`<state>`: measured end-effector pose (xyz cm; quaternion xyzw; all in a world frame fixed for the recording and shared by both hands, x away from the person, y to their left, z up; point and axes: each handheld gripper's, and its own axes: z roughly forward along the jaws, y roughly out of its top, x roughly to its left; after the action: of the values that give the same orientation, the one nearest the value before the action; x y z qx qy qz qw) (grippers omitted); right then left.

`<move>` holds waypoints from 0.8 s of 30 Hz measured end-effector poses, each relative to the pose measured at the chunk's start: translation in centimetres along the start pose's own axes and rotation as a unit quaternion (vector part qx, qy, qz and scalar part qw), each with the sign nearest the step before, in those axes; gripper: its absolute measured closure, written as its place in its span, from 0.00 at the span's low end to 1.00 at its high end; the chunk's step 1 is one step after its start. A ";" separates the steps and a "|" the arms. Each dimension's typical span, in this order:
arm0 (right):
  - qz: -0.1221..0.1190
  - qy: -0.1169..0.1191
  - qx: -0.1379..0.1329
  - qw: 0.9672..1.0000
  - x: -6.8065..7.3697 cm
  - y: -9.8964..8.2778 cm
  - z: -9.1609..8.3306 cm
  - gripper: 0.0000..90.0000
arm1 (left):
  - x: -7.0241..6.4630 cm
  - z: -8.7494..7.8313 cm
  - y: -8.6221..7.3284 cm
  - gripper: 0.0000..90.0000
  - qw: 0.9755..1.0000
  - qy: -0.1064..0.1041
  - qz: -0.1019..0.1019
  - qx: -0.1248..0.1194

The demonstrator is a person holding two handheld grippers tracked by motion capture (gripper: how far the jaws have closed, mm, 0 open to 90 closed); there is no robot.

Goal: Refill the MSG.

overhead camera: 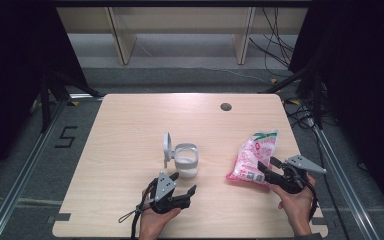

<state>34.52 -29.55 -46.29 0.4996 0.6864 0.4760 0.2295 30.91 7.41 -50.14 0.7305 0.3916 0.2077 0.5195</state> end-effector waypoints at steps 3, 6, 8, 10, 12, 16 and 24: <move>-0.014 0.020 -0.001 1.000 0.7 -0.1 0.0 0.48 | 0.3 -0.2 0.0 0.30 1.000 0.000 0.003 -0.001; -0.013 0.034 0.011 0.999 1.7 -0.3 -0.2 0.48 | 0.5 -0.3 0.0 0.30 1.000 0.005 -0.001 -0.003; -0.007 0.038 0.019 0.999 2.3 -0.5 -0.1 0.48 | 0.8 -0.5 0.0 0.30 1.000 0.008 0.000 -0.002; -0.024 0.048 0.018 0.998 2.3 -0.6 0.0 0.48 | 0.9 -0.7 -0.1 0.30 1.000 0.013 -0.002 0.001; -0.006 0.056 0.031 0.998 2.8 -0.8 -0.2 0.47 | 1.1 -0.7 -0.1 0.30 1.000 0.007 -0.006 -0.003; -0.010 0.073 0.032 0.997 3.4 -1.1 0.0 0.47 | 1.5 -1.1 -0.1 0.31 1.000 0.019 -0.006 -0.001; -0.020 0.082 0.047 0.995 4.1 -1.7 0.1 0.47 | 2.6 -2.1 0.3 0.33 0.999 0.032 -0.008 0.001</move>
<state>32.20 -25.91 -47.14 0.4549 0.7345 0.4781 0.1583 31.11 10.65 -49.36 0.7208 0.4140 0.2263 0.5078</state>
